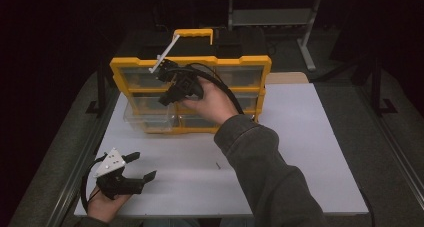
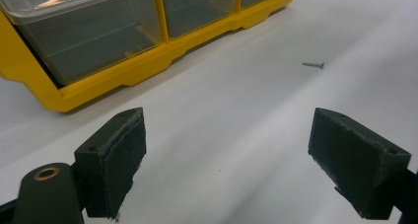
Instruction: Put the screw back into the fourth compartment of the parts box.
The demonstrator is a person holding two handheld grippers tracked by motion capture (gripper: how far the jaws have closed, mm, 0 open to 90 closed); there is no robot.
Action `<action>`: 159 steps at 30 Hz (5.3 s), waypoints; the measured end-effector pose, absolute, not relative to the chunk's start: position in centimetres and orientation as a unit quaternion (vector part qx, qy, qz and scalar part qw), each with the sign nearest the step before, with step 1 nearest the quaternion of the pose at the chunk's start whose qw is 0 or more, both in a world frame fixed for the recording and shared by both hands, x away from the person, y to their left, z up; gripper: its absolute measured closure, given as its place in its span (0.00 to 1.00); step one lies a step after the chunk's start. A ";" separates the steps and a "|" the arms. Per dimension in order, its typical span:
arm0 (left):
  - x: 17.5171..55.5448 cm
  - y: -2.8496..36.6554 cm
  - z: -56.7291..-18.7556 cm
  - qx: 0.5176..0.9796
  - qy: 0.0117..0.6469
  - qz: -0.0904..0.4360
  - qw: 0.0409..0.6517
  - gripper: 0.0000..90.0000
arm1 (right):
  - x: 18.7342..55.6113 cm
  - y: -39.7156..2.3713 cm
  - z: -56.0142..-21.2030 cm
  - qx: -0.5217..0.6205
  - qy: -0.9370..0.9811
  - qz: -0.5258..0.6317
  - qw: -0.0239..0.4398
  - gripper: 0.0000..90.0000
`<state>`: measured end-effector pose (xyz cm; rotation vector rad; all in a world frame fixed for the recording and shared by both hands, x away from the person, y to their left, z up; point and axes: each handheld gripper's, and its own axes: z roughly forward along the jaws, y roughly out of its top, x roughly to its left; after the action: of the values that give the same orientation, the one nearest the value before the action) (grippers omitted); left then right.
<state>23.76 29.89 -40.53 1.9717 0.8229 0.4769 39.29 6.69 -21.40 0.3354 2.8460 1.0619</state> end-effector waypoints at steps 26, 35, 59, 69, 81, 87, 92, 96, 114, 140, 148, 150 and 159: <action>23.7 29.9 -40.4 0.794 0.336 0.196 0.467 0.16 | 41.5 11.9 -24.6 0.132 0.937 0.323 0.029 0.91; 23.6 30.0 -40.4 0.797 0.337 0.196 0.462 0.16 | 40.1 10.0 -22.8 0.116 0.928 0.351 0.043 0.87; 23.7 29.9 -40.6 0.793 0.340 0.199 0.466 0.16 | 36.1 0.1 -25.6 0.148 0.914 0.373 0.054 0.69; 23.6 29.9 -40.6 0.793 0.343 0.197 0.463 0.16 | 35.4 -2.8 -31.7 0.198 0.916 0.348 0.036 0.64; 23.6 29.8 -40.6 0.793 0.344 0.197 0.463 0.16 | 34.5 -4.2 -37.0 0.222 0.922 0.316 0.027 0.64; 23.7 29.8 -40.6 0.795 0.340 0.198 0.461 0.16 | 34.0 -4.5 -39.4 0.235 0.926 0.295 0.028 0.67; 23.7 29.7 -40.7 0.795 0.342 0.195 0.461 0.16 | 33.7 -4.6 -41.0 0.242 0.925 0.293 0.012 0.72; 23.7 29.7 -40.7 0.795 0.342 0.195 0.461 0.16 | 33.6 -4.4 -41.7 0.242 0.926 0.288 0.006 0.75; 23.7 29.8 -40.6 0.795 0.340 0.198 0.462 0.16 | 33.5 -3.9 -43.0 0.242 0.935 0.260 0.011 0.85; 23.7 29.7 -40.7 0.795 0.340 0.197 0.462 0.16 | 34.3 -4.7 -42.4 0.226 0.936 0.269 -0.012 0.97; 23.7 29.5 -40.7 0.798 0.337 0.198 0.460 0.16 | 34.5 -4.6 -38.3 0.244 0.926 0.288 -0.019 0.97; 23.7 29.6 -40.7 0.795 0.339 0.197 0.462 0.16 | 34.7 -4.4 -37.3 0.242 0.924 0.294 -0.020 0.97; 23.7 29.6 -40.7 0.796 0.338 0.198 0.462 0.16 | 36.2 -3.8 -32.6 0.198 0.923 0.329 -0.005 0.97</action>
<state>23.66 29.61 -40.67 1.9567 0.8319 0.4880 36.23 -3.77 -32.61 0.6231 2.9090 1.0381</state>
